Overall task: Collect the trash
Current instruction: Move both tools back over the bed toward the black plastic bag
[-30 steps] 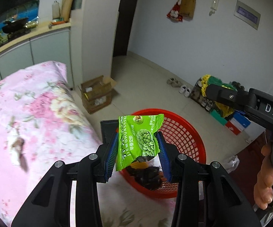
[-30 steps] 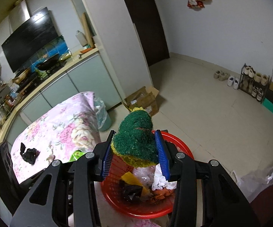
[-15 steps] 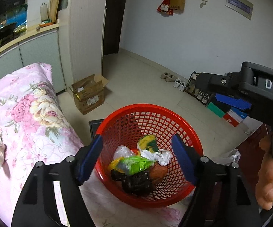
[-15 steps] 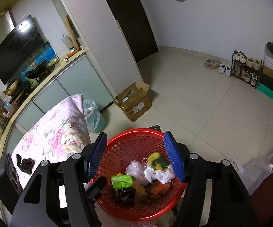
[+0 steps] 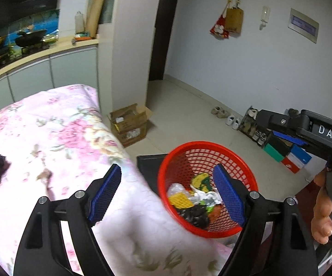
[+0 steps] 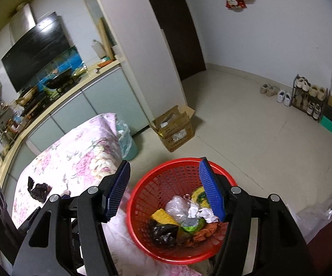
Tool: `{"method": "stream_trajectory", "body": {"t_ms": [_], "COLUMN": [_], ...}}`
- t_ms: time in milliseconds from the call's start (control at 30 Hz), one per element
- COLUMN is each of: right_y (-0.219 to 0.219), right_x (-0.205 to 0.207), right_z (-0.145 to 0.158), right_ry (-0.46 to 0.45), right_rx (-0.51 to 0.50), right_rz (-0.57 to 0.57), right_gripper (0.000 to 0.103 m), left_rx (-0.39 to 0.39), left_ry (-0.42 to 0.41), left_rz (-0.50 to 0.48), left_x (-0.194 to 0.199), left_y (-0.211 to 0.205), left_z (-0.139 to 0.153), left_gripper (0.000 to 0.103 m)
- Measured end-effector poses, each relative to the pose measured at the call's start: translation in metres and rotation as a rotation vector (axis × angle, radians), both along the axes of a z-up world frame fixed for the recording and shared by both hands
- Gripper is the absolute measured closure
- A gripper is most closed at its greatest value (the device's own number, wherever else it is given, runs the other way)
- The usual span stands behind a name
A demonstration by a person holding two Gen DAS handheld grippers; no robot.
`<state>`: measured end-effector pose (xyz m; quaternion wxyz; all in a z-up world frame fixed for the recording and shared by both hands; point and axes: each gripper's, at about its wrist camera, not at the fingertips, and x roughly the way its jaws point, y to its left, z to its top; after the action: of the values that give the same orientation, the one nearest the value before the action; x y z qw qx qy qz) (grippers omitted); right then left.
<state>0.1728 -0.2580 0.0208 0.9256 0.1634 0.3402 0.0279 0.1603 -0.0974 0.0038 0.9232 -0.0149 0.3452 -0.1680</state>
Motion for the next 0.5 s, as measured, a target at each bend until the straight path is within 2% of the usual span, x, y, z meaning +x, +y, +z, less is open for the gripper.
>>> {"method": "stream_trajectory", "body": {"t_ms": [300, 500], "right_y": [0.040, 0.063], "right_x": [-0.009, -0.016], "right_z": [0.008, 0.010], "right_ry": [-0.041, -0.058], "right_rx": [-0.046, -0.078], "right_rz": [0.107, 0.163], "right_gripper": [0.043, 0.042], "left_rx": [0.014, -0.003], "left_ry": [-0.050, -0.053], "left_rz": [0.091, 0.157], "left_x": [-0.016, -0.024], "left_y": [0.044, 0.080], "left_z": [0.015, 0.020], "left_gripper": [0.024, 0.023]}}
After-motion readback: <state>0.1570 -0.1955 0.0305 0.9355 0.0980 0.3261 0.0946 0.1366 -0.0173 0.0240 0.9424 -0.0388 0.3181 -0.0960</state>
